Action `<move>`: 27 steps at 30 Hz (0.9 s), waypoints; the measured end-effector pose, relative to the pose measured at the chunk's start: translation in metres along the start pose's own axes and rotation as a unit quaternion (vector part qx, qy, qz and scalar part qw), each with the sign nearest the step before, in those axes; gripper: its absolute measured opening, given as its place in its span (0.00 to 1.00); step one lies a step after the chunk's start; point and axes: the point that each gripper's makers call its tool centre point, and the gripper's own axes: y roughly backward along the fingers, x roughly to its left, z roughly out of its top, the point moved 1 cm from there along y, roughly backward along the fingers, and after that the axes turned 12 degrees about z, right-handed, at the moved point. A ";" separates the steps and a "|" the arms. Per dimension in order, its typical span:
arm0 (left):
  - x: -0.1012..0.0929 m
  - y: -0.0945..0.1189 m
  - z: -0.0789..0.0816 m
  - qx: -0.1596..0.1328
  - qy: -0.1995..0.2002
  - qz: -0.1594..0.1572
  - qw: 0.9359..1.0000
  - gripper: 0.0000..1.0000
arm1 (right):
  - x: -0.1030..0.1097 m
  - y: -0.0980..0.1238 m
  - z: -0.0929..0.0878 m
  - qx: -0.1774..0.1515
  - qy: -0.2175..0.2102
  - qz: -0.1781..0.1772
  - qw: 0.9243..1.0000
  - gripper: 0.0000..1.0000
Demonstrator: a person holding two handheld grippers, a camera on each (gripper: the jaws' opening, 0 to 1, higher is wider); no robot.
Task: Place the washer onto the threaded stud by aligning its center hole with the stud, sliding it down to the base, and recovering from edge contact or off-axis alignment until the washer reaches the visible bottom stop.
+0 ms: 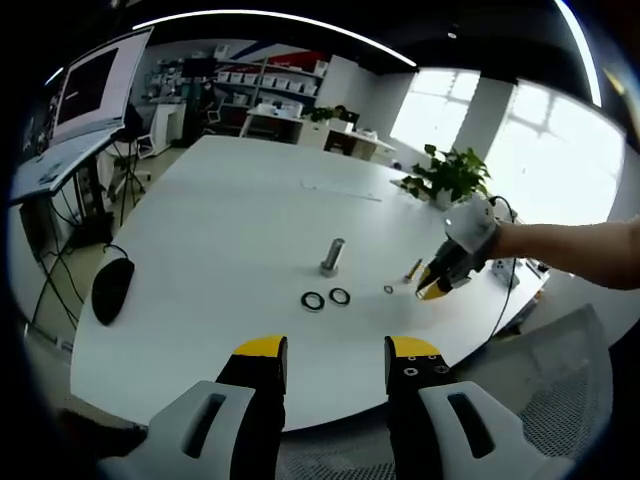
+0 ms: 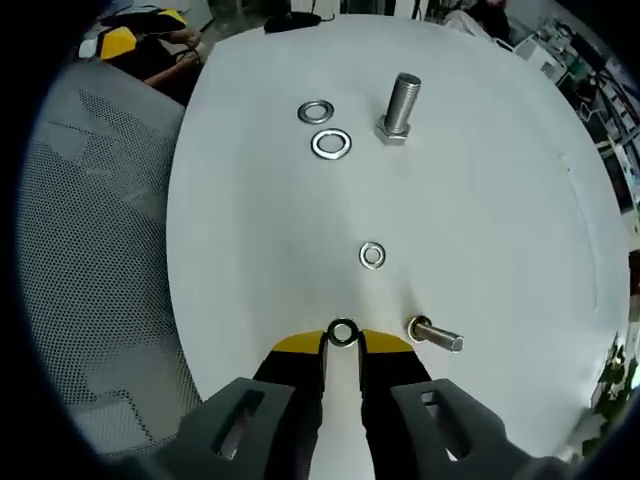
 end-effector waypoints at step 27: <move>-0.003 0.000 -0.002 0.006 -0.006 -0.005 1.000 0.37 | -0.007 0.069 -0.005 0.014 0.026 -0.021 0.999 0.14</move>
